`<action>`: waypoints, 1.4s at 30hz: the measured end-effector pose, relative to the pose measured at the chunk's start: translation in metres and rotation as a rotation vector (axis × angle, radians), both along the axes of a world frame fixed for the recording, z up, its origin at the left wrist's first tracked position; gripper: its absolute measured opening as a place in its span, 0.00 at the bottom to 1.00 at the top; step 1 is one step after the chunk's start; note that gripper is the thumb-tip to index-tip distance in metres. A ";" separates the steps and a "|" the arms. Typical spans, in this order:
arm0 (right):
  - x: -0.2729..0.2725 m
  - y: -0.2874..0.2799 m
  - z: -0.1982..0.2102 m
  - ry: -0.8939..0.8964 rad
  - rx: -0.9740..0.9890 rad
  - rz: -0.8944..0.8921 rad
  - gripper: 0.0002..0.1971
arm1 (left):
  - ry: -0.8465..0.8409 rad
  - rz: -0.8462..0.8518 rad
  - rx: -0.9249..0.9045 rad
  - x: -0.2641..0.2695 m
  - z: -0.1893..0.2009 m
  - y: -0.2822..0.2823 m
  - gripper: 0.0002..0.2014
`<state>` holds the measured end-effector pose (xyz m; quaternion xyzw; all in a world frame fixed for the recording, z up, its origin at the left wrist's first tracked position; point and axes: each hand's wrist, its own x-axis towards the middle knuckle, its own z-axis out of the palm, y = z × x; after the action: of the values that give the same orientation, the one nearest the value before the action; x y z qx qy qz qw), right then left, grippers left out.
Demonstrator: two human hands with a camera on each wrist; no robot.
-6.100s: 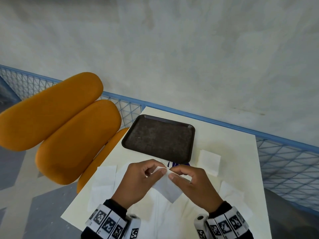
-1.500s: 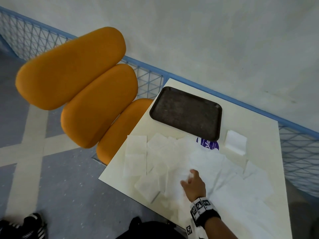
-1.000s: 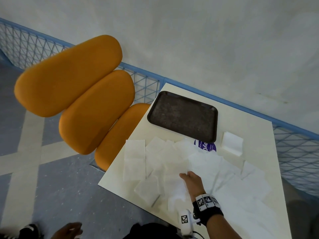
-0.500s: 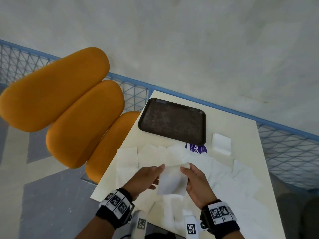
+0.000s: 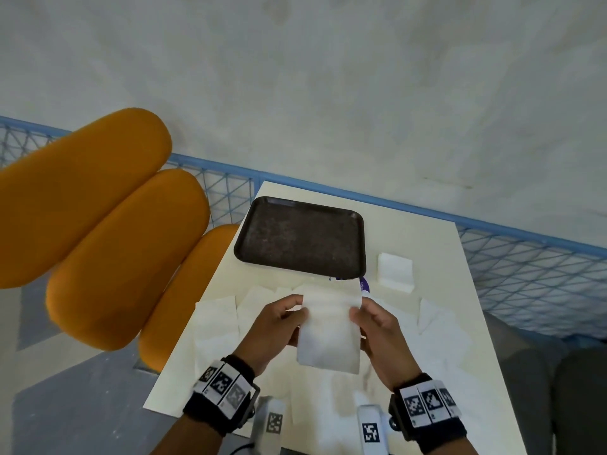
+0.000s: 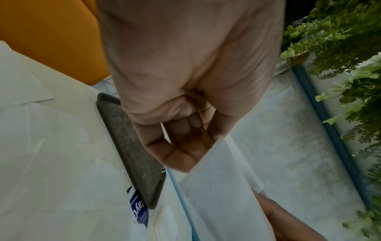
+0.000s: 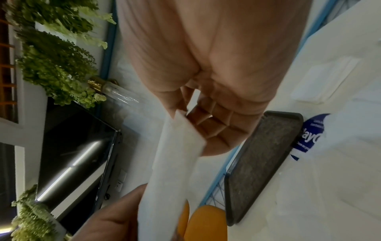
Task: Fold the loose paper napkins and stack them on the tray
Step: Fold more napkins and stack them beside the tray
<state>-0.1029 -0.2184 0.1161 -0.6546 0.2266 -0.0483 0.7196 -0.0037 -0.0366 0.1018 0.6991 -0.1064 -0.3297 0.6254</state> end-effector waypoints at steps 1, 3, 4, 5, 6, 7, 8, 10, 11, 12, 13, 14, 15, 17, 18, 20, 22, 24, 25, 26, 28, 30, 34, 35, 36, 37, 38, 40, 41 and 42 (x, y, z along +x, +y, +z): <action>0.000 -0.004 0.001 -0.007 -0.004 0.005 0.09 | 0.004 0.001 -0.008 0.000 0.003 -0.003 0.12; -0.001 -0.012 0.002 -0.029 -0.003 0.028 0.13 | 0.008 -0.009 -0.014 0.001 0.007 -0.009 0.13; -0.002 -0.017 0.003 -0.041 -0.012 0.044 0.15 | 0.016 -0.014 -0.018 0.000 0.009 -0.014 0.13; -0.002 -0.022 0.004 -0.052 -0.031 0.061 0.16 | 0.021 -0.013 -0.026 -0.001 0.012 -0.018 0.14; -0.002 -0.027 0.005 -0.060 -0.062 0.075 0.17 | 0.025 -0.008 -0.030 -0.001 0.013 -0.022 0.14; -0.002 -0.033 0.005 -0.067 -0.099 0.086 0.18 | 0.029 -0.004 -0.032 -0.002 0.015 -0.026 0.15; -0.001 -0.039 0.005 -0.072 -0.139 0.091 0.21 | 0.045 0.002 -0.035 -0.004 0.016 -0.030 0.15; 0.000 -0.051 0.006 -0.078 -0.211 0.098 0.25 | 0.122 0.027 -0.056 -0.005 0.019 -0.040 0.16; 0.000 -0.056 0.008 -0.081 -0.247 0.105 0.26 | 0.164 0.034 -0.053 -0.006 0.021 -0.045 0.18; 0.001 -0.061 0.009 -0.086 -0.280 0.112 0.27 | 0.194 0.035 -0.034 -0.006 0.024 -0.051 0.19; 0.001 -0.066 0.009 -0.090 -0.302 0.117 0.27 | 0.215 0.036 -0.021 -0.007 0.027 -0.057 0.20; 0.001 -0.071 0.010 -0.093 -0.310 0.120 0.28 | 0.224 0.038 -0.015 -0.008 0.029 -0.063 0.20; 0.000 -0.076 0.010 -0.097 -0.311 0.121 0.28 | 0.220 0.042 -0.022 -0.009 0.031 -0.069 0.18; -0.001 -0.086 0.011 -0.112 -0.303 0.131 0.28 | 0.194 0.076 -0.051 -0.011 0.033 -0.080 0.14; -0.001 -0.090 0.011 -0.121 -0.297 0.139 0.28 | 0.182 0.098 -0.053 -0.011 0.033 -0.085 0.11; -0.004 -0.098 0.011 -0.134 -0.286 0.156 0.28 | 0.156 0.124 -0.028 -0.012 0.032 -0.094 0.08; -0.006 -0.107 0.008 -0.145 -0.258 0.157 0.26 | 0.096 0.126 -0.007 -0.012 0.029 -0.102 0.06; -0.009 -0.117 0.006 -0.140 -0.187 0.148 0.20 | -0.017 0.124 0.049 -0.013 0.026 -0.109 0.05; -0.011 -0.123 0.004 -0.138 -0.137 0.146 0.20 | -0.078 0.122 0.084 -0.013 0.025 -0.112 0.05; -0.011 -0.129 0.002 -0.134 -0.089 0.149 0.21 | -0.134 0.118 0.119 -0.014 0.023 -0.115 0.05; -0.012 -0.140 0.000 -0.120 -0.054 0.171 0.20 | -0.232 0.092 0.196 -0.015 0.022 -0.122 0.06; -0.012 -0.146 0.001 -0.097 -0.108 0.194 0.15 | -0.320 0.065 0.258 -0.019 0.024 -0.128 0.04; -0.008 -0.150 0.001 -0.079 -0.388 0.274 0.07 | -0.397 0.046 0.274 -0.031 0.026 -0.142 0.02; -0.007 -0.151 0.001 -0.100 -0.451 0.300 0.05 | -0.412 0.035 0.269 -0.034 0.026 -0.146 0.02; -0.006 -0.152 0.001 -0.113 -0.506 0.319 0.03 | -0.425 0.025 0.268 -0.036 0.026 -0.150 0.01; -0.006 -0.154 0.001 -0.121 -0.540 0.331 0.04 | -0.434 0.027 0.270 -0.037 0.026 -0.153 0.01; -0.004 -0.155 0.001 -0.122 -0.560 0.337 0.06 | -0.437 0.039 0.273 -0.038 0.026 -0.156 0.02; -0.003 -0.158 0.002 -0.128 -0.574 0.340 0.07 | -0.438 0.068 0.275 -0.039 0.026 -0.159 0.04; -0.003 -0.160 0.002 -0.135 -0.578 0.349 0.07 | -0.444 0.079 0.272 -0.040 0.026 -0.161 0.04; -0.002 -0.162 0.002 -0.142 -0.580 0.360 0.07 | -0.453 0.088 0.271 -0.039 0.026 -0.161 0.04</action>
<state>-0.1053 -0.3807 0.1185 -0.8562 0.0336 -0.0287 0.5147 -0.0431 -0.1980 0.1282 0.8364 -0.1682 -0.1483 0.5001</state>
